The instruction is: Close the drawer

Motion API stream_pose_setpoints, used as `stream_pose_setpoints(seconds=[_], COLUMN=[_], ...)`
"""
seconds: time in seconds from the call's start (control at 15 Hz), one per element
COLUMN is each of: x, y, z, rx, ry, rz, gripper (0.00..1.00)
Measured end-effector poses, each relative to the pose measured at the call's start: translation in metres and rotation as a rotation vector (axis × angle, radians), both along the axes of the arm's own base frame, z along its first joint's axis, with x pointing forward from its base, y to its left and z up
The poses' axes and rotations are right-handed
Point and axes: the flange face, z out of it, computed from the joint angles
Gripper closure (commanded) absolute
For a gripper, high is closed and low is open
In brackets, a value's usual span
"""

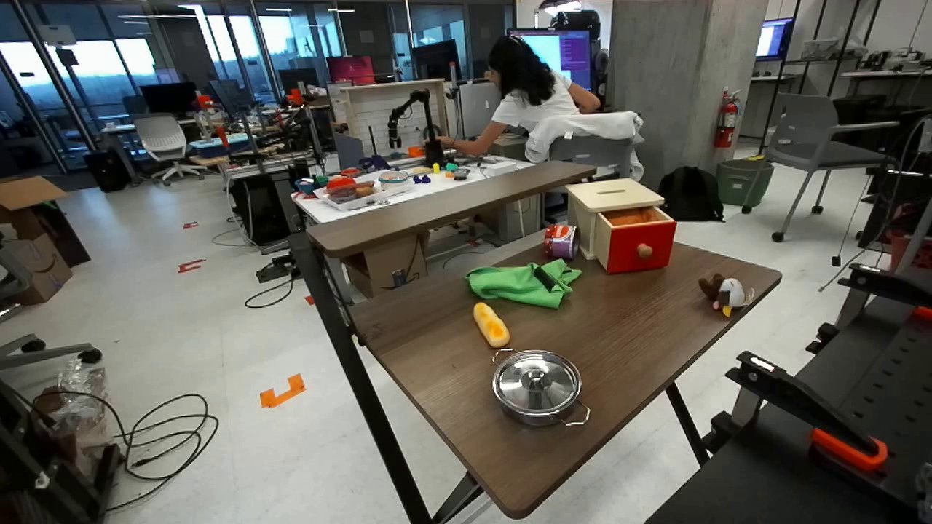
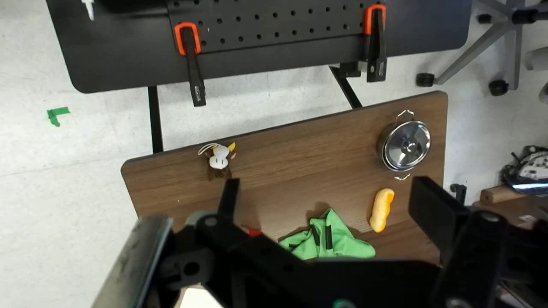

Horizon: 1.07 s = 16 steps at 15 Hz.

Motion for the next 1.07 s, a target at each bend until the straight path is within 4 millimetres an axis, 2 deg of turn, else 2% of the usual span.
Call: stream_pose_setpoints(seconds=[0.47, 1.07], x=[0.069, 0.133], y=[0.012, 0.03], z=[-0.054, -0.166], rx=[-0.047, -0.151], ry=[-0.045, -0.11], rz=[-0.018, -0.046], gripper=[0.0, 0.0])
